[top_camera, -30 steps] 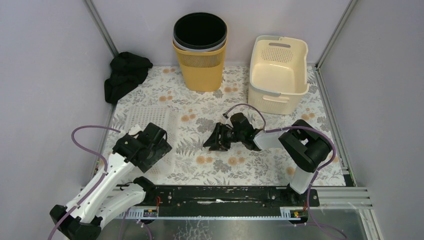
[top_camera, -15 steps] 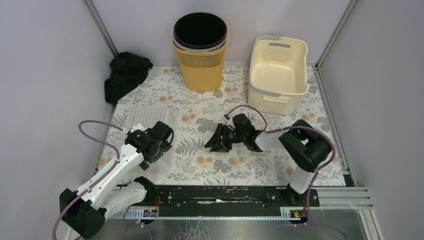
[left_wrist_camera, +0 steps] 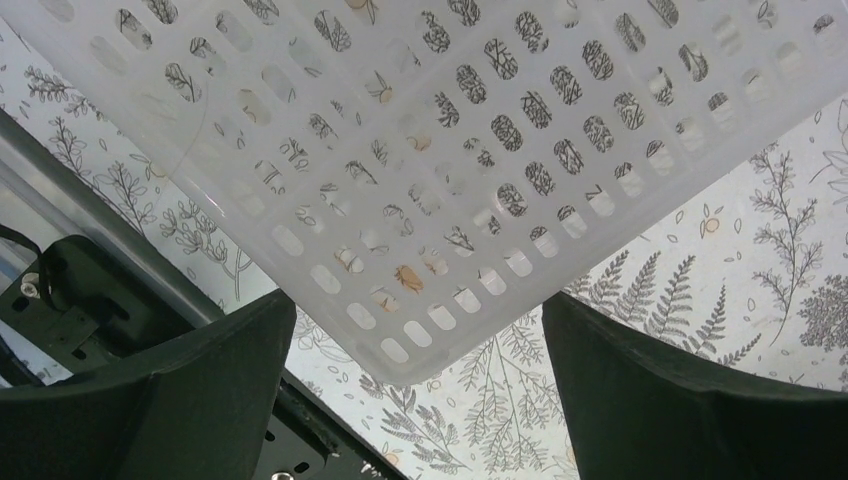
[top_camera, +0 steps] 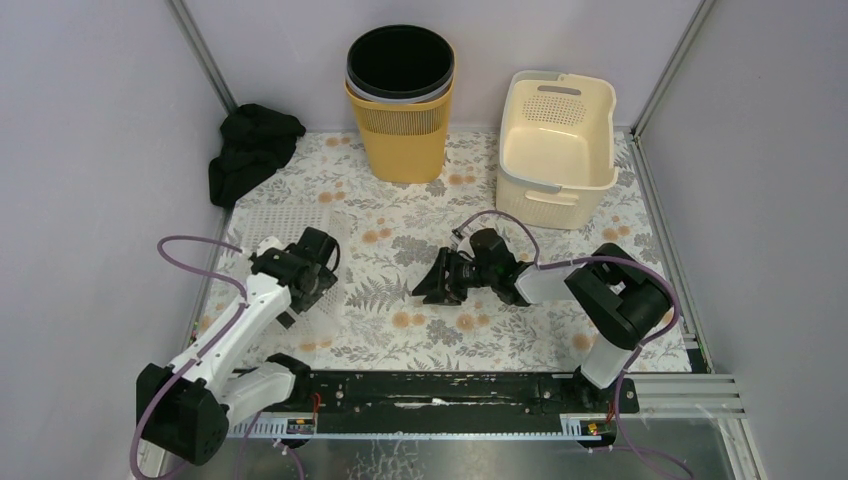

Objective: Turn the large container upside down
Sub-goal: Move the container to the center of the board.

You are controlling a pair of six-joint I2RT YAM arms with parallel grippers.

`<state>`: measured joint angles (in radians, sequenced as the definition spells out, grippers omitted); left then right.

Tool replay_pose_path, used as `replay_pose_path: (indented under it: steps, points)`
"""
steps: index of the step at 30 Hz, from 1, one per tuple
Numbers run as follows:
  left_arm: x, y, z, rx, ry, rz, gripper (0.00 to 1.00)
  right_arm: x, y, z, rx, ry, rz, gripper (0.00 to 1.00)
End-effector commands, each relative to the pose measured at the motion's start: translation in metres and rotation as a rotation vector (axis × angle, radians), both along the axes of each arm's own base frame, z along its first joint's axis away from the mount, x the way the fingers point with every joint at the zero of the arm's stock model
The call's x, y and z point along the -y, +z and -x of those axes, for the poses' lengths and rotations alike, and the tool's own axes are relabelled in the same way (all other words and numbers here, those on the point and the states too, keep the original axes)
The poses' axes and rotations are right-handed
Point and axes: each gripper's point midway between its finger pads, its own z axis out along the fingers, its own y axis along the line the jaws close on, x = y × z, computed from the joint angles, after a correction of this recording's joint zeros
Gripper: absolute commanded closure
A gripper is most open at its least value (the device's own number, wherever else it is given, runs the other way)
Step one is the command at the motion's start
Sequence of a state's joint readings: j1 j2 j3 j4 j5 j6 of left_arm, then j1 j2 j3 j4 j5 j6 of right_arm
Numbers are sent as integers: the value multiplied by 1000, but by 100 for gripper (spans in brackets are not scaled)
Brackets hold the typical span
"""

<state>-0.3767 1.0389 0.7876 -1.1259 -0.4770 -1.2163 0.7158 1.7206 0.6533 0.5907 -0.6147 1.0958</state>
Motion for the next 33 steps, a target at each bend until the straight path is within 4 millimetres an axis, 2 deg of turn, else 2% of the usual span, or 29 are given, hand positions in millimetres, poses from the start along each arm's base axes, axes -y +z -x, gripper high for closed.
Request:
replay_pose_path:
  steps: [1, 10, 17, 22, 24, 33]
  points:
    - [-9, 2, -21, 57, 7, -28, 0, -1, 21, -3, 52, 11, -58, 44]
    - [-25, -12, -35, 50, 65, -29, 0, 1, 22, -1, 49, 12, -54, 44]
    - [-45, -25, -40, 40, 154, -22, 0, 2, 19, 0, 40, 16, -42, 44]
    - [-48, -35, -46, 41, 197, -11, 0, 2, 19, 1, 36, 21, -40, 44]
    - [-49, -38, -48, 29, 204, -13, 0, 2, 27, 1, 55, 22, -53, 44]
    - [-55, -43, -62, 27, 233, -18, 0, 4, 25, 3, 51, 22, -45, 44]
